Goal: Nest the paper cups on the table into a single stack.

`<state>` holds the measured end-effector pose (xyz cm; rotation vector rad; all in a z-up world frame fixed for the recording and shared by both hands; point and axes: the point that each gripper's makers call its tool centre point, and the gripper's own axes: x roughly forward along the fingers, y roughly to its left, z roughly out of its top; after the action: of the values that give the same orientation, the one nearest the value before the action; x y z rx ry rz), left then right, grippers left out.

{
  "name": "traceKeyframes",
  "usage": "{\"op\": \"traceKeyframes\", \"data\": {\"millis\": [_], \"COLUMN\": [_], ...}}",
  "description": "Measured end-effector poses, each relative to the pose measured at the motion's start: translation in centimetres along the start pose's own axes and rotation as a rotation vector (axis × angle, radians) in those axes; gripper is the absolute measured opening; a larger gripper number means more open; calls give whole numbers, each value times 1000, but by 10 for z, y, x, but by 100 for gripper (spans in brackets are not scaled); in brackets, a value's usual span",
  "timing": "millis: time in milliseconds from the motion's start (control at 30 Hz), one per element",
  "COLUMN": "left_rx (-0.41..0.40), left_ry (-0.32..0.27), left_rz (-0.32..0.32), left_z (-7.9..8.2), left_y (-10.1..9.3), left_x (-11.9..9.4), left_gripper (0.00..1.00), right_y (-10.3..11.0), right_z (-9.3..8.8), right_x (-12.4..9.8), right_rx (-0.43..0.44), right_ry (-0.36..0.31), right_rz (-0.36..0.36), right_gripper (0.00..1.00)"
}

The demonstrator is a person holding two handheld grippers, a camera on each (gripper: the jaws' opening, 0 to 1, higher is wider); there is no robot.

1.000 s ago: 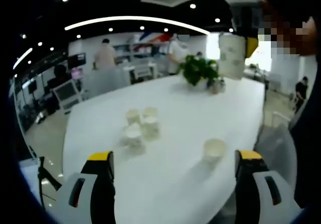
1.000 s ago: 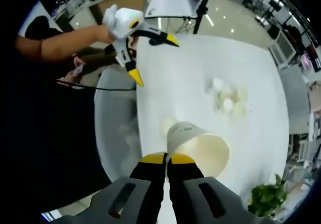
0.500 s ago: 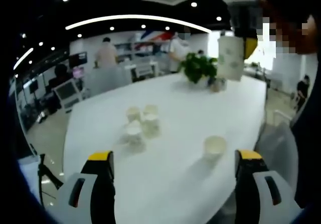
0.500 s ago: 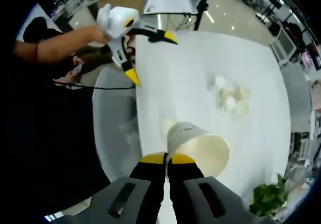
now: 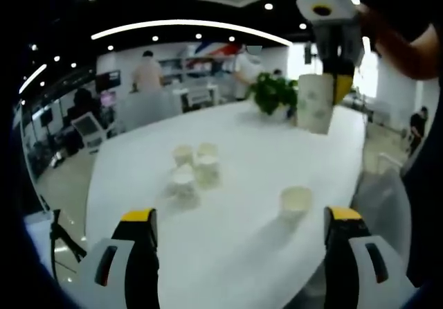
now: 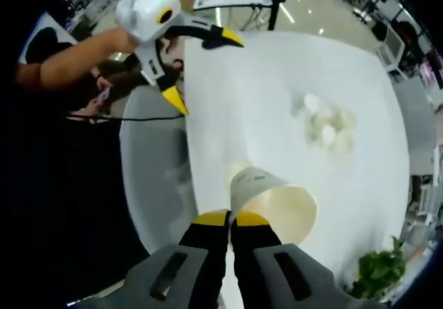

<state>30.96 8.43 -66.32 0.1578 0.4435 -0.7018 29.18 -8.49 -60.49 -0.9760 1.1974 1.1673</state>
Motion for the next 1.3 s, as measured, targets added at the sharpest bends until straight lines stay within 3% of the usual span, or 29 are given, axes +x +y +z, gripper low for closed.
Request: {"op": "traceKeyframes", "data": {"millis": [1300], "left_rx": [-28], "left_ry": [6], "left_rz": [16], "left_z": [-5], "left_y": [-1], "left_x": [2], "left_gripper": [99], "right_y": [2], "right_z": [-5], "right_x": [92], "right_rx": [72], "right_ry": [38], "right_rz": [57], "right_gripper": [0]}}
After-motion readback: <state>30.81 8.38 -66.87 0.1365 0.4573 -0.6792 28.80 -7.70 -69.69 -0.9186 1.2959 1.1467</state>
